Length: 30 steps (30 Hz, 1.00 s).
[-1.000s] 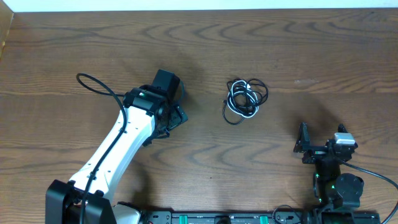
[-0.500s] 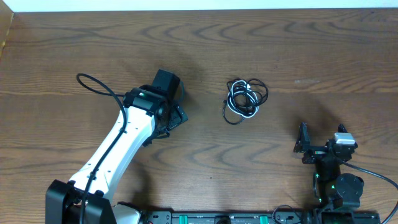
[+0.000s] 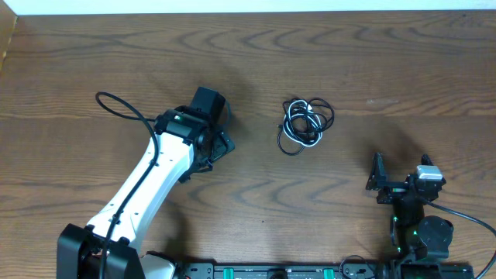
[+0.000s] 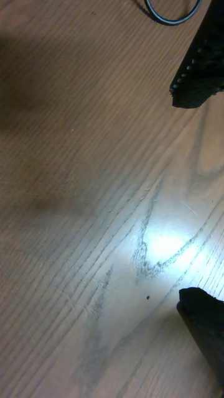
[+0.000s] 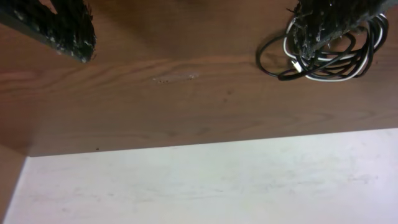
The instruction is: Untangle cables
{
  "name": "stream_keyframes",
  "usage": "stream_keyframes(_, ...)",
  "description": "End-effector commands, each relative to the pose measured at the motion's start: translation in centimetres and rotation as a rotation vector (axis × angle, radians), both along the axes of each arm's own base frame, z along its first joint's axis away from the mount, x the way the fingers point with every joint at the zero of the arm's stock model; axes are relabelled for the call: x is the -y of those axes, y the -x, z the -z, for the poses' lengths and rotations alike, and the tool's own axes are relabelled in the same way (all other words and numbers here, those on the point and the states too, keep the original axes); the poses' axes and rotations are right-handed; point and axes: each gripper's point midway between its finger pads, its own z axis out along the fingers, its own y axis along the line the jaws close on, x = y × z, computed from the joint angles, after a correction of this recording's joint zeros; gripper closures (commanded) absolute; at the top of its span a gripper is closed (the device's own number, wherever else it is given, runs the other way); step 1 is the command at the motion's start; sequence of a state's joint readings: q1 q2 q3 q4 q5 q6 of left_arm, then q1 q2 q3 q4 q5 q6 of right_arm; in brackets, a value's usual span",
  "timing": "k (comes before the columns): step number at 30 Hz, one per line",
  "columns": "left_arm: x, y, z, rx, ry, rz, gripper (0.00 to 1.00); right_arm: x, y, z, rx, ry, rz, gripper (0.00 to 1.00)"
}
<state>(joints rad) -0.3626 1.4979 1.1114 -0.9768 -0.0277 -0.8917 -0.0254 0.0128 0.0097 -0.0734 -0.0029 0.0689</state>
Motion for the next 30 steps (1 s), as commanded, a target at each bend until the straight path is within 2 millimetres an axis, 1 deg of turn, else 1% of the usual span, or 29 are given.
stream_keyframes(1,0.12,0.04,-0.04,-0.003,0.002,-0.008,0.02,0.04,-0.01,0.19,-0.003,-0.012,0.006,0.01)
stream_keyframes(26,0.12,0.05,-0.01,-0.005,0.001,-0.008,0.02,0.04,-0.01,0.19,-0.003,-0.012,0.006,0.01)
stream_keyframes(30,0.22,-0.21,-0.05,0.006,0.005,-0.008,0.02,0.04,-0.01,0.19,-0.003,-0.012,0.006,0.01)
